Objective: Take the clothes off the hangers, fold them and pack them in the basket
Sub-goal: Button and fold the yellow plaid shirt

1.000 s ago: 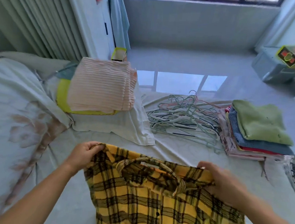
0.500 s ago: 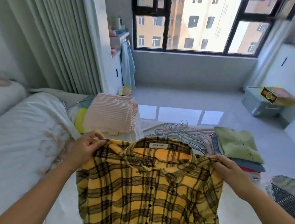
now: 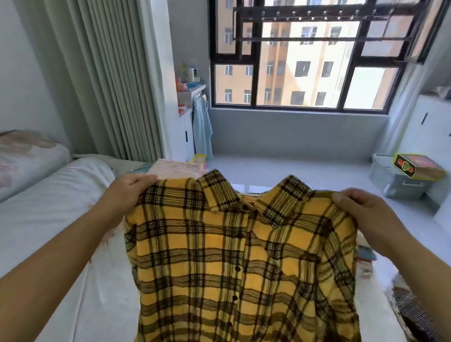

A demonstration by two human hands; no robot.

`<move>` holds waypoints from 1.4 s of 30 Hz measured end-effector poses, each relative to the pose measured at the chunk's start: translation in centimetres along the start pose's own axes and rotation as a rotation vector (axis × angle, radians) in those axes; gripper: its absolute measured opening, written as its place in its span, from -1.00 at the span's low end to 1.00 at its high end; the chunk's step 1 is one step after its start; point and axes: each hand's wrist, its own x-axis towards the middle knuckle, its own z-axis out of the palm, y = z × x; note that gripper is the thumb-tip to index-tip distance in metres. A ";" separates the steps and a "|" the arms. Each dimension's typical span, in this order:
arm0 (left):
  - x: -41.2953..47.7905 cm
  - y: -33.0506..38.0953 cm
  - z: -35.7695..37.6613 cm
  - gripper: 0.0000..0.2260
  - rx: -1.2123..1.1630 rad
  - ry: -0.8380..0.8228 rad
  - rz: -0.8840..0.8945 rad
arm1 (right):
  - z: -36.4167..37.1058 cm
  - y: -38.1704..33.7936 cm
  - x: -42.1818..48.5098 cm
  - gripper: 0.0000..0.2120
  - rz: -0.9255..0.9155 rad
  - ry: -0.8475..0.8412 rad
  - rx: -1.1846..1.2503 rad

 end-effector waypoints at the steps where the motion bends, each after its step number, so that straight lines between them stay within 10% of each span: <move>1: -0.8 1.0 0.1 -0.83 -0.007 0.010 0.026 | -0.9 -0.9 -0.7 -0.73 -0.029 0.024 0.050; 10: -2.8 2.8 -0.8 -0.81 0.291 -0.149 0.201 | -3.5 -4.5 -2.0 -0.14 0.058 -0.241 -0.404; 15: -2.6 4.6 -0.6 -0.83 -0.015 -0.008 0.243 | -5.3 -7.1 -0.5 -0.88 -0.114 -0.029 -0.428; 18: -3.2 3.1 0.1 -0.82 0.288 -0.216 0.179 | -5.1 -5.2 -0.3 -0.89 -0.067 -0.008 -0.758; 23: -2.0 5.1 -1.6 -0.78 0.111 -0.180 0.144 | -5.2 -6.3 0.7 -0.90 -0.147 0.189 -0.545; 28: -3.9 1.4 -2.3 -0.14 0.209 -0.376 0.023 | -4.5 -3.1 1.0 -0.91 -0.004 0.199 -0.318; 34: -3.7 0.4 -3.1 -0.75 -0.029 -0.256 0.029 | -3.4 -1.1 -0.2 -0.86 -0.055 0.062 -0.619; 42: 4.2 0.8 -4.6 -0.82 0.017 -0.294 -0.027 | -3.7 -5.2 5.7 -0.78 0.088 -0.042 -0.410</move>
